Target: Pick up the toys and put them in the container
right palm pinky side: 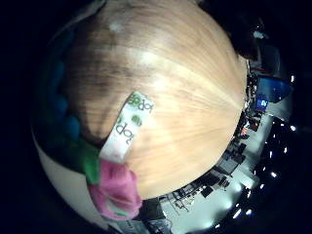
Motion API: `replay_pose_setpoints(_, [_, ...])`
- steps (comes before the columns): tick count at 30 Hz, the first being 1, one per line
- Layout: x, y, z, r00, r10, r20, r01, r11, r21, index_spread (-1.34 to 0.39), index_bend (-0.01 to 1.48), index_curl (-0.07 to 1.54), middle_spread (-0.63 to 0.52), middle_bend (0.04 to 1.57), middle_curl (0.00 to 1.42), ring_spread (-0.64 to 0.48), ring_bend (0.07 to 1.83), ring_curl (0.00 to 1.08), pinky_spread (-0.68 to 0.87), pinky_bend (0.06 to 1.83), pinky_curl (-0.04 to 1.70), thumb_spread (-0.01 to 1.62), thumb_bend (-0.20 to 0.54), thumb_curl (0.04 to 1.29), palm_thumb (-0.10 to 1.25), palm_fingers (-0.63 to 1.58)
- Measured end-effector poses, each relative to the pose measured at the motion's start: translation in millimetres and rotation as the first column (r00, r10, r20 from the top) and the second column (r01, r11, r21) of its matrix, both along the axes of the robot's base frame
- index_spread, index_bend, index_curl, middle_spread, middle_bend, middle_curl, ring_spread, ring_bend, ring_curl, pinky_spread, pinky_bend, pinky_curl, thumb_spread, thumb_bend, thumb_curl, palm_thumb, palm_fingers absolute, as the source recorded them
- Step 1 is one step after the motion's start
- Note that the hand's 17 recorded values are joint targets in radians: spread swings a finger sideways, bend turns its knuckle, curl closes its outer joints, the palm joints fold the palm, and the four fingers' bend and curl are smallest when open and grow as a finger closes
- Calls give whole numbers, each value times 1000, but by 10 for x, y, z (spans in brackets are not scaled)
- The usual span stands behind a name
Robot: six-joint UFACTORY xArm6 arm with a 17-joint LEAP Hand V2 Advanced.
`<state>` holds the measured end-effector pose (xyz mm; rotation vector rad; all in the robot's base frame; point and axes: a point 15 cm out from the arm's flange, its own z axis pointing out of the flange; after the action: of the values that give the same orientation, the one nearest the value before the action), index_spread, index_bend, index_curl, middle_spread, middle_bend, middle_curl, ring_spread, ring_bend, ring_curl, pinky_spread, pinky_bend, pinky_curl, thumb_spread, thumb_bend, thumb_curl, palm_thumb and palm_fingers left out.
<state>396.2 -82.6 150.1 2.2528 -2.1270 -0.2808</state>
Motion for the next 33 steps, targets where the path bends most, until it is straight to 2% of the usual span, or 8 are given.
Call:
replay_pose_setpoints(5, [-49, -14, 246, 1000, -5, 16, 5, 1000, 0, -561, 446, 370, -424, 819, 609, -329, 1142, 470, -507, 1076, 419, 953, -11, 381, 980, 1274])
replay_pose_setpoints(12, [-125, -25, 649, 998, -4, 63, 5, 1000, -9, -555, 495, 435, -412, 866, 613, -321, 1167, 479, -522, 1084, 429, 927, -22, 375, 978, 1255])
replay_pose_setpoints(19, [-132, -68, 1018, 997, -2, 77, 2, 1000, -7, -562, 497, 477, -408, 905, 605, -318, 1188, 483, -528, 1087, 436, 919, -21, 371, 979, 1240])
replay_pose_setpoints(33, [-153, -53, 1845, 984, 1, 179, 3, 1000, -21, -574, 481, 535, -399, 944, 587, -316, 1201, 480, -537, 1082, 445, 924, -22, 360, 971, 1232])
